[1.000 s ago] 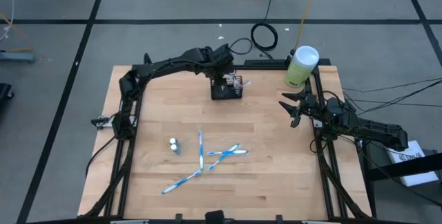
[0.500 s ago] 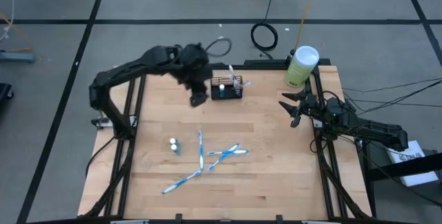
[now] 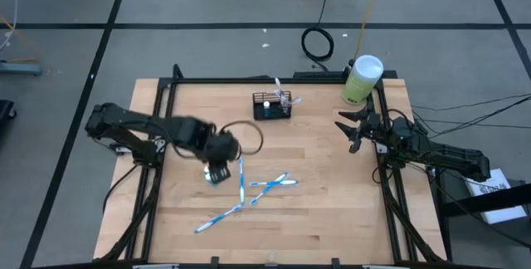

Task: Pick & Place toothbrushing station
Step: Put the blue mouthwash into the middle compartment of the wire organizer

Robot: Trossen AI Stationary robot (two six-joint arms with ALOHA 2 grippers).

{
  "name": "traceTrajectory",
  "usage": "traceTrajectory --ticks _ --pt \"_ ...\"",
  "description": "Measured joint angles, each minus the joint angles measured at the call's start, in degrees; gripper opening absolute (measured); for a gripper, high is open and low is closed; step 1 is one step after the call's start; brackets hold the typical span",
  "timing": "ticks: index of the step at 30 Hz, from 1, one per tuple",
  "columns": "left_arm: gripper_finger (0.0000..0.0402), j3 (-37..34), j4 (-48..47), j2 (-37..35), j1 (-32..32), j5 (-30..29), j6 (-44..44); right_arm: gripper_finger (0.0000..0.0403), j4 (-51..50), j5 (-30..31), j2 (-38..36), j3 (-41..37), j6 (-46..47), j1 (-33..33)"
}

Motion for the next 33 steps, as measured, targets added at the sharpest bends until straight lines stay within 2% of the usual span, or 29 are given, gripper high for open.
traceTrajectory --ticks 5,9,18,21,24,27,33 --pt "0.0182 -8.04 1.14 0.02 -5.50 0.34 -14.24 0.0171 0.00 0.00 0.00 0.00 0.00 -0.01" --pt "0.0182 -11.40 1.12 0.00 -8.32 -2.46 -25.44 0.0171 0.00 0.00 0.00 0.00 0.00 -0.01" --pt "0.0182 -12.73 2.31 0.00 -11.05 -3.54 -40.68 0.0171 0.00 0.00 0.00 0.00 0.00 -0.01" --pt "0.0182 -12.73 2.19 0.02 -10.65 -3.06 -50.69 0.0171 0.00 0.00 0.00 0.00 0.00 0.00" --pt "0.0182 -12.73 2.24 0.59 -9.84 1.08 -61.51 0.0171 0.00 0.00 0.00 0.00 0.00 0.00" --pt "0.0182 -12.75 3.36 1.08 -9.75 2.28 -66.05 0.0171 0.00 0.00 0.00 0.00 0.00 0.00" --pt "0.0182 -12.82 3.74 3.02 -9.17 2.07 -69.03 0.0171 0.00 0.00 0.02 0.00 0.00 -0.01"
